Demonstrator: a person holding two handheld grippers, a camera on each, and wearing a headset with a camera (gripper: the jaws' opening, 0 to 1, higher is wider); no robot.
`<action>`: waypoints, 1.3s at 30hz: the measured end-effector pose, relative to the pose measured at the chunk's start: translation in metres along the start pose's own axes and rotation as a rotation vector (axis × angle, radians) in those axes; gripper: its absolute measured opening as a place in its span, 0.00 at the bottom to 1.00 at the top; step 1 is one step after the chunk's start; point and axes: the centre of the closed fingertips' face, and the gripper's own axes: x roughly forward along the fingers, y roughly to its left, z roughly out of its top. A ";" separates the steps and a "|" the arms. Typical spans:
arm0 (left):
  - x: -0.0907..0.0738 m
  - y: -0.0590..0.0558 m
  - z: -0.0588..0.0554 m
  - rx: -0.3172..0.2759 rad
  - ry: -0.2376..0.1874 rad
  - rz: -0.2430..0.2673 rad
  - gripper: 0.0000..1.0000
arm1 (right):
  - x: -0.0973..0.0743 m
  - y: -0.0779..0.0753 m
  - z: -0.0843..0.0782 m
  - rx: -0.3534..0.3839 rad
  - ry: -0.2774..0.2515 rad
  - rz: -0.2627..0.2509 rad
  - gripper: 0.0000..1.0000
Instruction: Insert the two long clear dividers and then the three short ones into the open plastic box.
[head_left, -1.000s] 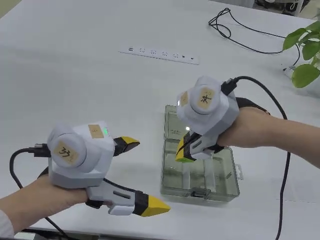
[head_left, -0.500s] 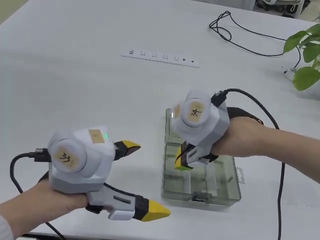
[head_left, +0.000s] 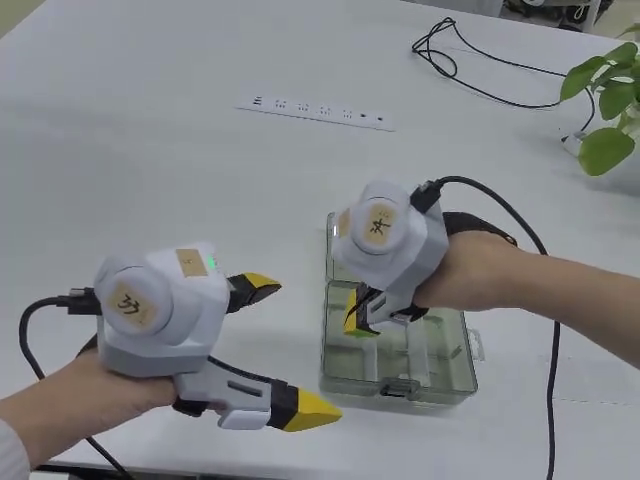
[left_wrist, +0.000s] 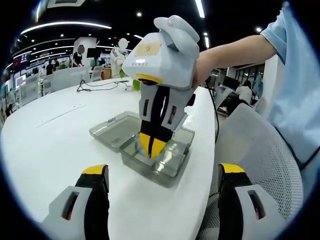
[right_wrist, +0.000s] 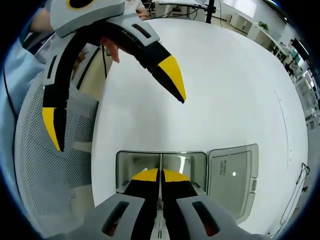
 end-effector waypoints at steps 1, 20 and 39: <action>-0.001 0.001 0.000 0.003 0.001 0.000 0.92 | 0.000 0.000 0.000 -0.003 0.002 0.000 0.02; -0.002 0.003 -0.002 0.004 0.002 -0.005 0.92 | -0.024 0.004 0.017 0.051 -0.185 -0.002 0.45; -0.001 0.006 0.009 -0.008 -0.018 -0.011 0.93 | -0.038 0.007 -0.001 0.126 -0.352 -0.073 1.00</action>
